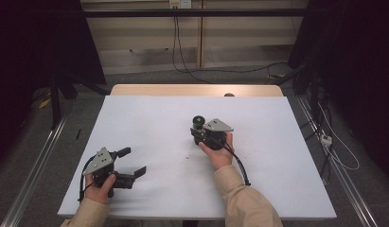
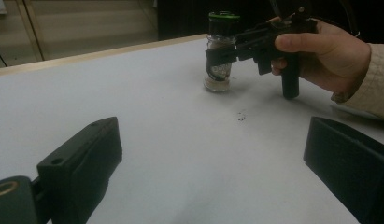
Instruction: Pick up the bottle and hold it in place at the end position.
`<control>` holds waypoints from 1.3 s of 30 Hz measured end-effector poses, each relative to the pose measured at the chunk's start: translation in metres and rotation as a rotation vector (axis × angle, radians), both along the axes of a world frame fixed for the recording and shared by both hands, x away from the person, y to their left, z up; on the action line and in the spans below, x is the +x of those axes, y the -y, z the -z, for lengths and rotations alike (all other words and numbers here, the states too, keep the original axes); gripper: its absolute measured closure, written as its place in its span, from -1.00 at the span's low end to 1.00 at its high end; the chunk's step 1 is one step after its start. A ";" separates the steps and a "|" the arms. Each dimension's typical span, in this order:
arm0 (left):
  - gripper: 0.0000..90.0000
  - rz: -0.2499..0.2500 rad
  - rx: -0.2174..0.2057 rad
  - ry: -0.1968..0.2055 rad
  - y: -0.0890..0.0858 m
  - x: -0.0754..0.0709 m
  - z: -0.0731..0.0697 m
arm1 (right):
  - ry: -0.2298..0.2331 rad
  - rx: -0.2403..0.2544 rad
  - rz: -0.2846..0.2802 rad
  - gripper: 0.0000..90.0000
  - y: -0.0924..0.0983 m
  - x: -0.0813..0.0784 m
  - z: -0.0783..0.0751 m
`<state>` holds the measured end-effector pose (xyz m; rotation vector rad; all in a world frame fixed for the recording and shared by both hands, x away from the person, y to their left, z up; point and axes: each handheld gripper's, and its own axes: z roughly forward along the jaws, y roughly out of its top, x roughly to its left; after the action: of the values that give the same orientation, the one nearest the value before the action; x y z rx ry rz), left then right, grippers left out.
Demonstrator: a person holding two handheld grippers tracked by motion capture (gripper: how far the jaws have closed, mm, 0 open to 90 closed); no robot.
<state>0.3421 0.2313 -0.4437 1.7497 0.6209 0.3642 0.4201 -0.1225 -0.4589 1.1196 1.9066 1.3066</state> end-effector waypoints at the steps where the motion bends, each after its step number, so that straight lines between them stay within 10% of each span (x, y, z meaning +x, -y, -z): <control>1: -0.91 0.000 0.000 -0.001 0.000 0.000 0.000 | 0.000 0.001 0.003 0.18 0.000 0.001 0.000; 39: -0.87 -0.025 -0.021 -0.017 0.004 0.000 -0.007 | -0.014 -0.024 0.016 0.18 -0.006 0.006 0.003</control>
<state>0.3420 0.2270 -0.4369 1.7275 0.6570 0.3594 0.4256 -0.1170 -0.4620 1.1328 1.9144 1.2666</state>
